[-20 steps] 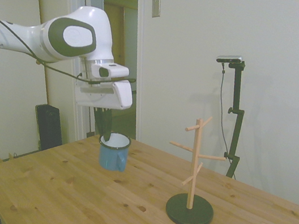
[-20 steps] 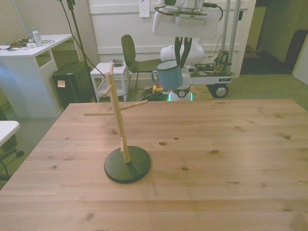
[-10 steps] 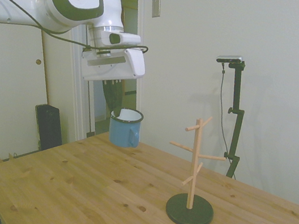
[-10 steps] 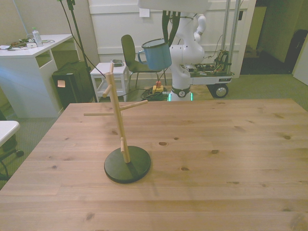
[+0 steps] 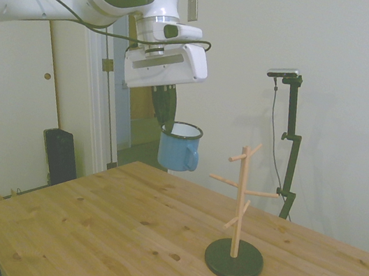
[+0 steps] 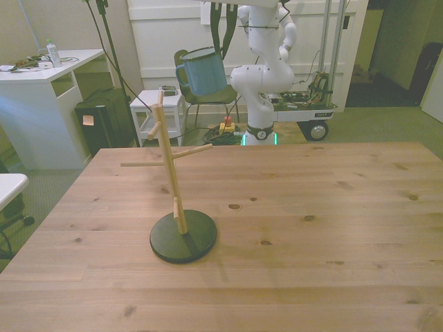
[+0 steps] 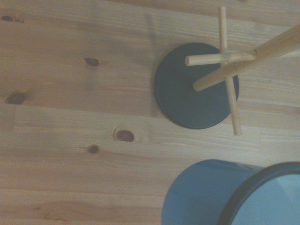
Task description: Hang the mug
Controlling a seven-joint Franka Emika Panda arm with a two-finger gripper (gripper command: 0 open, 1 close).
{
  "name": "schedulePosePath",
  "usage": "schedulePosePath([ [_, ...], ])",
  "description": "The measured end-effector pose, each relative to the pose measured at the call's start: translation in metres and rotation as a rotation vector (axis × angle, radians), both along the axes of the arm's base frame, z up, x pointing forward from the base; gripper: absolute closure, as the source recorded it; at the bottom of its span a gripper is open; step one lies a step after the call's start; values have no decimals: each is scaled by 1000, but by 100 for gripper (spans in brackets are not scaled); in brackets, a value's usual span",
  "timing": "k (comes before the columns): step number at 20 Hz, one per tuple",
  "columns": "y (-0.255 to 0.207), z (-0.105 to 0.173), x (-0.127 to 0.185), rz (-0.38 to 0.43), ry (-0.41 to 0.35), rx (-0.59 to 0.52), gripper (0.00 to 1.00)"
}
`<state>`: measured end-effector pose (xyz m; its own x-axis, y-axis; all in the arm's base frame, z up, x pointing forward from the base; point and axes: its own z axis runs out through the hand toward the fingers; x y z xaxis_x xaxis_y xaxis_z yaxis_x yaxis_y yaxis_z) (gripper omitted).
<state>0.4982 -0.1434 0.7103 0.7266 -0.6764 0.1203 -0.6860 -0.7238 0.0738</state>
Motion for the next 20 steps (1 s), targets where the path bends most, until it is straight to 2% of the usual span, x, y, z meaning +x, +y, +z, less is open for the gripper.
schedulePosePath([
  [5, -16, 5, 12, -6, 4, -8, 100],
  [13, -14, -4, 40, 4, 16, -16, 100],
  [20, -17, -2, 51, 2, 15, -22, 100],
])
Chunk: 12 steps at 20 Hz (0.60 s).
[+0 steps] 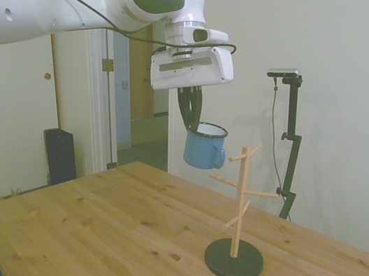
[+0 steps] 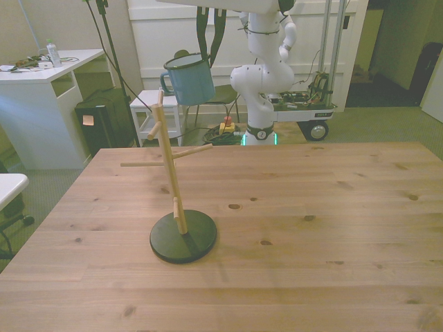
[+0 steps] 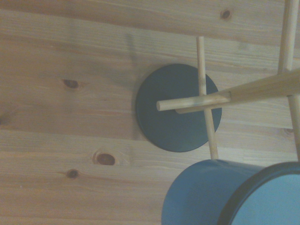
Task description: Hang the mug
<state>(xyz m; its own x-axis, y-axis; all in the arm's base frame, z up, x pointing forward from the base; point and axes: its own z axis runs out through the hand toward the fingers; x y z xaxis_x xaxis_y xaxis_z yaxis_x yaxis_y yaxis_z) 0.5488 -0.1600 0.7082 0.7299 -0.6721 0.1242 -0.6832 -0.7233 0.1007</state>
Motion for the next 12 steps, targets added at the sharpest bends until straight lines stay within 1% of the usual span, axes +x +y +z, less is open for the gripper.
schedulePosePath([
  [12, -18, 1, 12, -9, 17, -8, 100],
])
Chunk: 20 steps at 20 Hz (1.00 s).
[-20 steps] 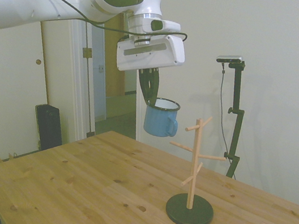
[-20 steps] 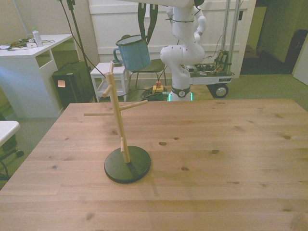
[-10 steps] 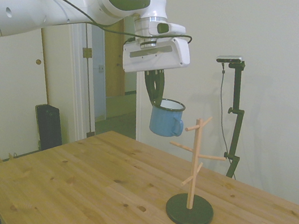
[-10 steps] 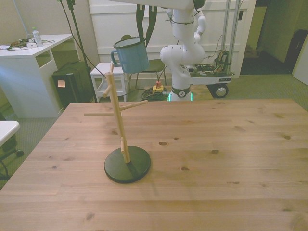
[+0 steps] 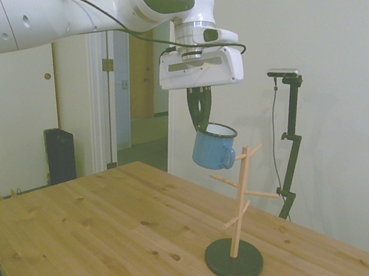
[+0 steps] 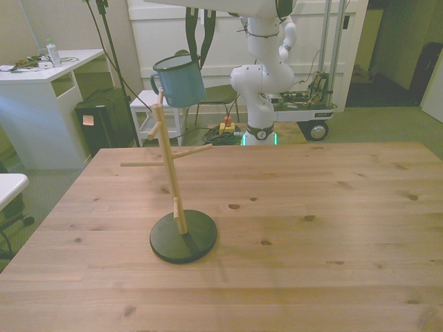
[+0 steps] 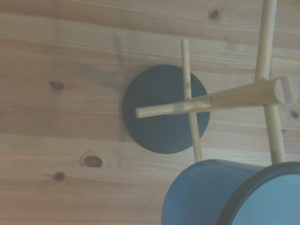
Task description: Hang the mug
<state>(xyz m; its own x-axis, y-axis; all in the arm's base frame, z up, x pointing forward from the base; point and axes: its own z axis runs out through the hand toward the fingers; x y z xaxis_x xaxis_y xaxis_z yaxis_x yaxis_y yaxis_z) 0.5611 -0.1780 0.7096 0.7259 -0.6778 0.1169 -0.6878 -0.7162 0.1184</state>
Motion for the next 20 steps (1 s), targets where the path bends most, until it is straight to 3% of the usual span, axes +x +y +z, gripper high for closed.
schedulePosePath([
  [20, 5, -11, 35, 4, 29, -9, 100],
])
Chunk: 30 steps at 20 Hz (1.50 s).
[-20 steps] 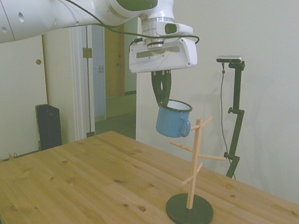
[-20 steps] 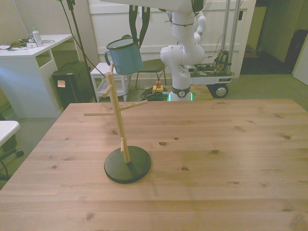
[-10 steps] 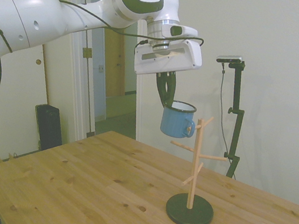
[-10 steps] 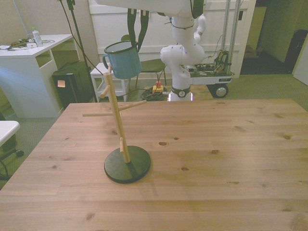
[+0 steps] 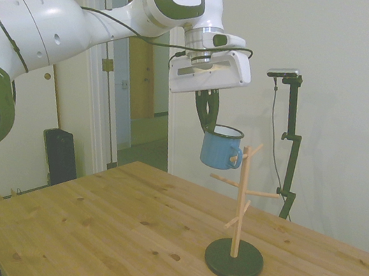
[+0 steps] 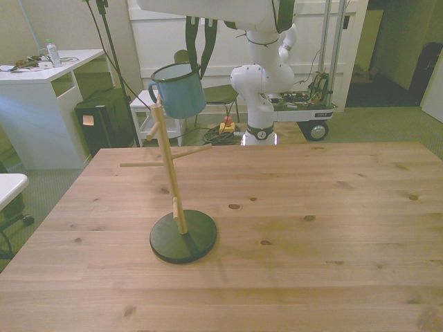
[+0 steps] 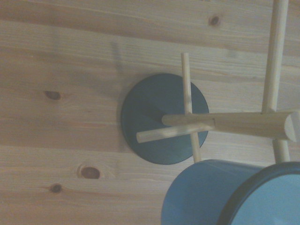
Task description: Hang the mug
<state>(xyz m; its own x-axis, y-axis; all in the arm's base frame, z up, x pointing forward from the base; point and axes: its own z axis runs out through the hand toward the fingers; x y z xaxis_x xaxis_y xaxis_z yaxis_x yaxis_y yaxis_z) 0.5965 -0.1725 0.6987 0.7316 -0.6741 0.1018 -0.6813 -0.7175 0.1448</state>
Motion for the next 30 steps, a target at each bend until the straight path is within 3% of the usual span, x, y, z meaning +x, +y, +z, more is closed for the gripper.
schedulePosePath([
  [13, -2, -7, 16, -4, -4, -11, 100],
  [14, -2, -7, 16, -5, -7, -12, 0],
  [30, -4, 3, 13, -17, -32, -16, 0],
])
